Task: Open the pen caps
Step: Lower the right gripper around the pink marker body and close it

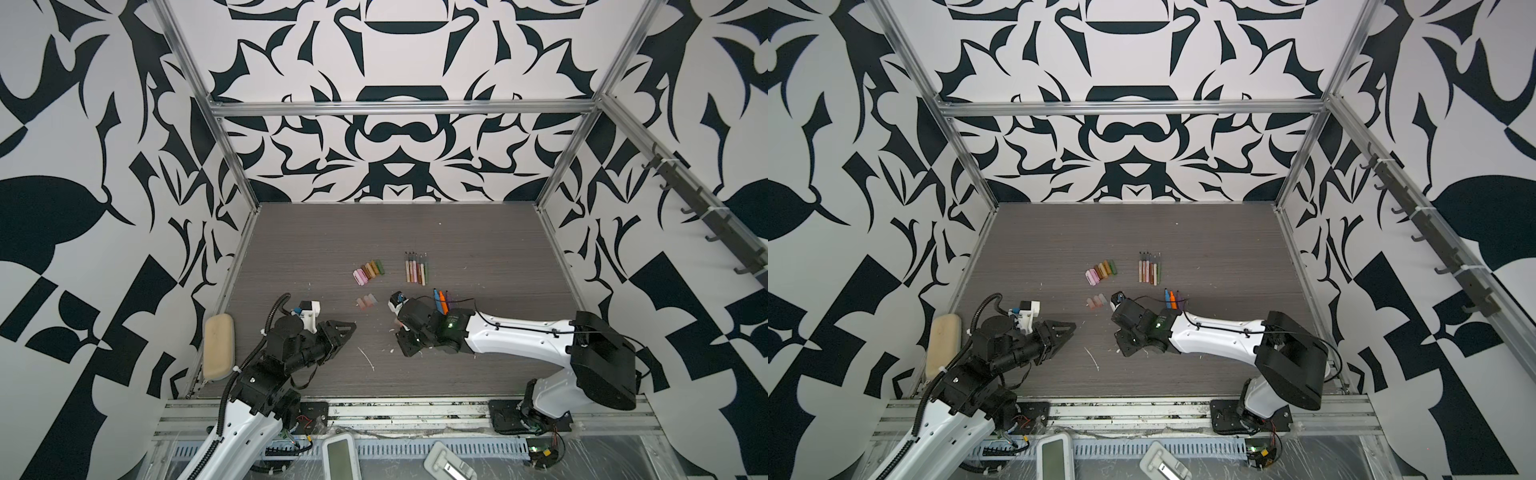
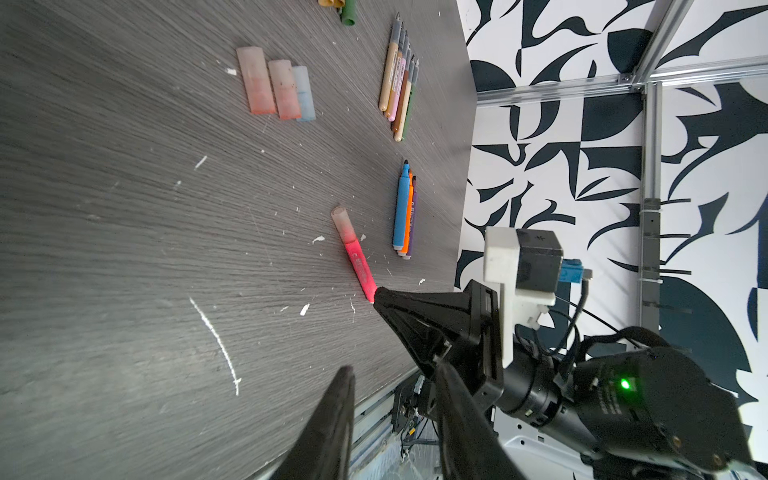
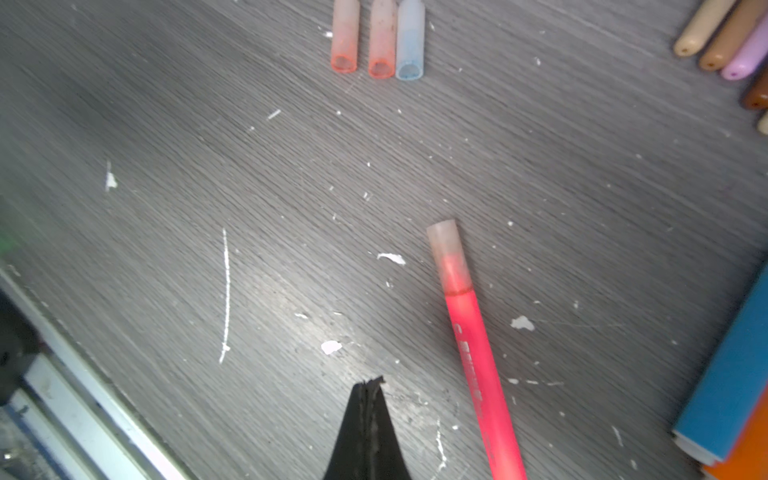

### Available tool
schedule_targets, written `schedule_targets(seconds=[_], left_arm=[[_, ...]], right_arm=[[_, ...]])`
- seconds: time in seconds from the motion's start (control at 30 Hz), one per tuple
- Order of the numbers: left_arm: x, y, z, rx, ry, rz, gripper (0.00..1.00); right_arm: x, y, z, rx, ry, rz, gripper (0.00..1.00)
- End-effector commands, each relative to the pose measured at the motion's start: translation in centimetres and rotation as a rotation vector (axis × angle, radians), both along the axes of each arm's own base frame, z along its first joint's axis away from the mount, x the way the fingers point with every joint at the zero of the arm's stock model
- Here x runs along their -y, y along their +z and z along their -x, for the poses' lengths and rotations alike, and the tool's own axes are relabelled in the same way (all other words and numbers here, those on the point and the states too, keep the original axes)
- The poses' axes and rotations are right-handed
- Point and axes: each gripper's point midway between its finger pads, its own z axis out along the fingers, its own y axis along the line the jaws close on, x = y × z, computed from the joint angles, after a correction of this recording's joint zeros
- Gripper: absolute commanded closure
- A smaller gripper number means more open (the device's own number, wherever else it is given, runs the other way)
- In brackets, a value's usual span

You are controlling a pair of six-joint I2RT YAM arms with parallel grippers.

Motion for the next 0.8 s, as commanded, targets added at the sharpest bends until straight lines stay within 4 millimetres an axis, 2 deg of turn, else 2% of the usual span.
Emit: schedule_targets(seconds=[0.0, 0.2, 0.4, 0.47, 0.5, 0.57, 0.67, 0.7, 0.77], left_arm=[[0.4, 0.8, -0.4, 0.015, -0.014, -0.001, 0.63], [2.1, 2.2, -1.6, 0.057, -0.114, -0.037, 0.62], [3.9, 1.7, -2.0, 0.015, -0.188, 0.011, 0.54], [4.0, 1.2, -1.9, 0.013, -0.213, -0.01, 0.54], [4.0, 1.1, -1.9, 0.017, -0.219, -0.021, 0.54], [3.8, 0.7, -2.1, 0.031, -0.215, -0.05, 0.54], [3.7, 0.7, -2.9, 0.065, -0.203, -0.08, 0.54], [3.7, 0.7, -3.2, 0.074, -0.202, -0.091, 0.54], [3.9, 0.7, -3.9, 0.089, -0.21, -0.113, 0.54]], right_arm=[[-2.4, 1.7, -0.4, -0.005, -0.012, -0.106, 1.0], [-3.2, 2.6, 0.1, -0.085, -0.066, -0.153, 1.0], [-2.3, 3.0, 1.8, -0.139, -0.094, -0.19, 1.0], [-1.1, 3.2, 1.9, -0.102, -0.113, -0.161, 1.0], [-0.6, 3.2, 1.9, -0.092, -0.116, -0.147, 0.97], [1.1, 3.0, 1.8, -0.061, -0.131, -0.094, 0.73], [4.7, 2.5, 1.7, -0.019, -0.177, 0.026, 0.5], [5.5, 2.4, 1.7, -0.011, -0.173, 0.056, 0.46], [6.8, 1.6, 1.9, -0.026, -0.157, 0.113, 0.45]])
